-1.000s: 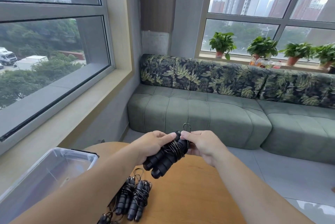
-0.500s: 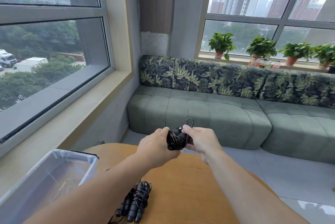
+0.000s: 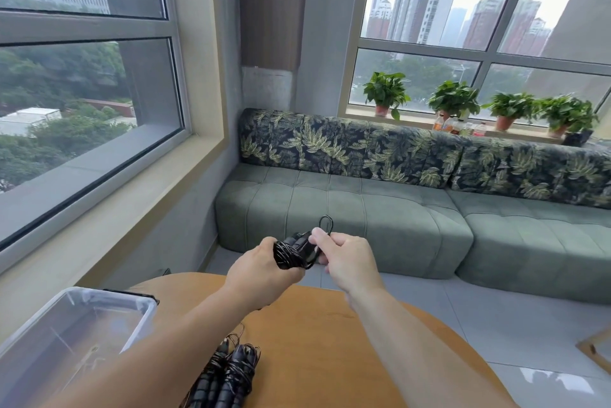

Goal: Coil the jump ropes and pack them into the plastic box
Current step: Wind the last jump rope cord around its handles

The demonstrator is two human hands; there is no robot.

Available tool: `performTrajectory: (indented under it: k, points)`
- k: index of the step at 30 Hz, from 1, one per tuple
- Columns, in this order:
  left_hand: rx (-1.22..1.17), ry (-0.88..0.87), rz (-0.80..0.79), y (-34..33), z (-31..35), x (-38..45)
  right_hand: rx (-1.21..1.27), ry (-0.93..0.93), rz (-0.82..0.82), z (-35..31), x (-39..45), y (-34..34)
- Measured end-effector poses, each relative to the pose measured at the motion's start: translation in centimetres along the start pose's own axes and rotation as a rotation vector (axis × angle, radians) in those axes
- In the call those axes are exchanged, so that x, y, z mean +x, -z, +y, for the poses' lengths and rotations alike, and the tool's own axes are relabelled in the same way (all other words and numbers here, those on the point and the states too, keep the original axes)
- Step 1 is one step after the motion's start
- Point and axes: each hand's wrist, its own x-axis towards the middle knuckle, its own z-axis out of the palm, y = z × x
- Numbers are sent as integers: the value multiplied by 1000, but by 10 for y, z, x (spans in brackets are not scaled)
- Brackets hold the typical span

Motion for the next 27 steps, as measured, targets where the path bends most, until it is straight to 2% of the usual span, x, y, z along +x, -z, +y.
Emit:
performTrajectory:
  k: [10, 15, 19, 24, 25, 27]
  points:
    - [-199, -6, 6, 5, -6, -1, 206, -67, -16, -7, -5, -6]
    - [-290, 5, 4, 7, -4, -2, 235, -17, -88, -5, -14, -12]
    - [-368, 42, 29, 12, -4, -5, 65, 149, -123, -8, -22, -17]
    - [-545, 98, 41, 19, -7, -3, -56, 353, -314, -10, -28, -18]
    - [-525, 101, 39, 19, -9, -1, -104, 396, -310, -10, -27, -18]
    - [-490, 99, 22, 19, -13, -2, -229, 537, -179, -13, -26, -16]
